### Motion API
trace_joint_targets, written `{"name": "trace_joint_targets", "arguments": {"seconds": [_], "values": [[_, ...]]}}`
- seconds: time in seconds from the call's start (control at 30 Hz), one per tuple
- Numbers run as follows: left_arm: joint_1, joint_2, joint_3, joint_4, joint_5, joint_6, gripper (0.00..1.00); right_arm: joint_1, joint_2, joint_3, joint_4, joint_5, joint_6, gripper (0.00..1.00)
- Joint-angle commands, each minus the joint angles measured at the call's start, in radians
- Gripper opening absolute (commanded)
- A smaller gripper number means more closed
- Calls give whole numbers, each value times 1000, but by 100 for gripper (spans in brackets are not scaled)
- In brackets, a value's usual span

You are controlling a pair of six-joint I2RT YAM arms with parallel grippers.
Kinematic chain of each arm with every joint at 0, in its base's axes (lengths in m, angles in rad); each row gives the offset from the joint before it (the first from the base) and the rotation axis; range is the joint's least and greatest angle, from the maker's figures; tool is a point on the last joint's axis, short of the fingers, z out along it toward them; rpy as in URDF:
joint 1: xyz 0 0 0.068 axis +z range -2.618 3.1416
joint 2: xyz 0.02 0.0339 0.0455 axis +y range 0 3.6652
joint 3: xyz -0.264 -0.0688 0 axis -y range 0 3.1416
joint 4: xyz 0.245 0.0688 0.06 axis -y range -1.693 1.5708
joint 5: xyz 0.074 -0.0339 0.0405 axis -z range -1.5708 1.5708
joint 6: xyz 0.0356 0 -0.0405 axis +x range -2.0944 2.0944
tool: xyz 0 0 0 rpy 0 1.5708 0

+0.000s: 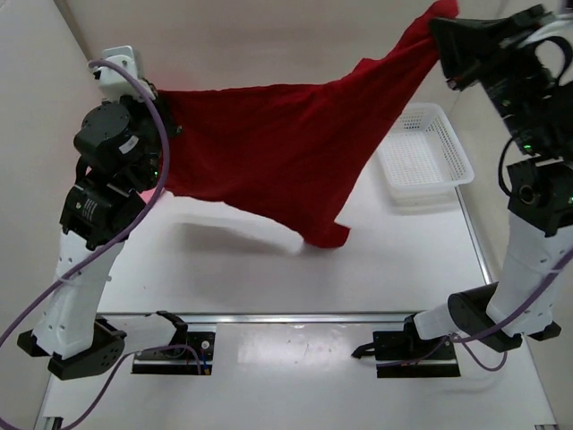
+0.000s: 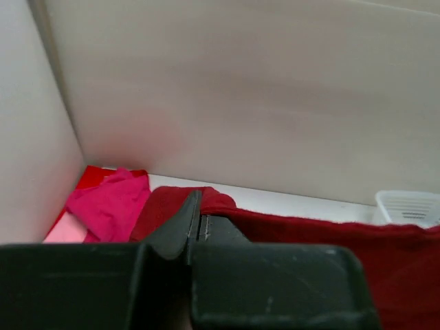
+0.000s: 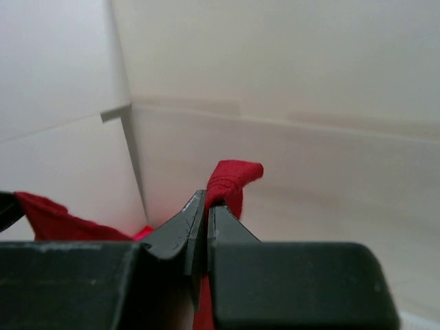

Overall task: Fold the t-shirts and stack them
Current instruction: Flatten out the crumpled T-shirt at the center of the board.

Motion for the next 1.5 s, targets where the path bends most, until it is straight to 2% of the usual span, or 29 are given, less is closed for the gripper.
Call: {"name": "trace_joint_targets", "arguments": {"seconds": [0.0,0.07,0.13,0.17,0.23,0.3,0.47,0.63,0.73,0.87,0.9,0.93,0.97,1.0,1.03,1.07,1.1,1.13,1.2,1.23,1.27,1.3,1.33,1.37,1.4,1.43,1.47], "values": [[-27,30,-1,-42,-135,55,0,-99,19,24,119,-90,90,0],[-19,53,-42,-25,-129,62,0,-110,91,30,104,-112,116,0],[34,77,-102,-22,-106,48,0,-101,155,37,81,-101,113,0],[76,92,-152,-22,-71,39,0,-87,209,38,66,-74,90,0],[177,146,-218,-36,90,-12,0,-114,330,26,56,-84,99,0],[275,229,-275,-30,149,-52,0,-122,439,49,30,-67,101,0],[354,462,-194,-68,198,-80,0,-131,713,61,33,-49,108,0],[366,744,64,-102,238,-132,0,-148,881,96,73,-55,133,0],[341,821,198,-90,208,-138,0,-153,915,133,145,-66,146,0],[361,830,251,-84,181,-139,0,-142,950,170,185,-43,145,0],[366,829,251,-75,198,-142,5,-138,943,173,199,-46,147,3],[381,835,229,-65,212,-150,13,-136,949,164,199,-55,147,12],[386,830,214,-59,244,-159,30,-136,953,165,191,-61,157,29],[383,824,205,-58,239,-159,38,-142,949,162,185,-75,166,40],[375,809,180,-59,235,-153,42,-144,947,162,178,-104,174,59],[366,794,156,-55,230,-146,68,-147,933,156,168,-115,179,67],[357,765,149,-55,224,-143,98,-148,910,158,144,-115,164,68],[354,755,136,-61,218,-138,99,-154,901,158,112,-106,157,68],[340,687,108,-80,227,-136,98,-158,826,130,64,-95,136,66],[340,660,70,-82,230,-130,99,-153,802,118,40,-90,116,59],[325,607,12,-73,247,-126,99,-148,763,100,20,-76,111,44],[308,561,-54,-84,264,-117,94,-142,720,75,-26,-67,93,30],[303,536,-97,-91,293,-116,90,-133,690,60,-74,-47,76,22],[314,481,-208,-91,368,-126,66,-116,639,26,-100,-35,68,6],[321,421,-317,-96,412,-153,38,-98,578,-32,-147,-32,56,1],[327,406,-366,-111,443,-167,25,-93,491,-78,-149,-36,44,0],[335,360,-459,-134,468,-172,19,-90,441,-204,-126,-49,30,0]]}}
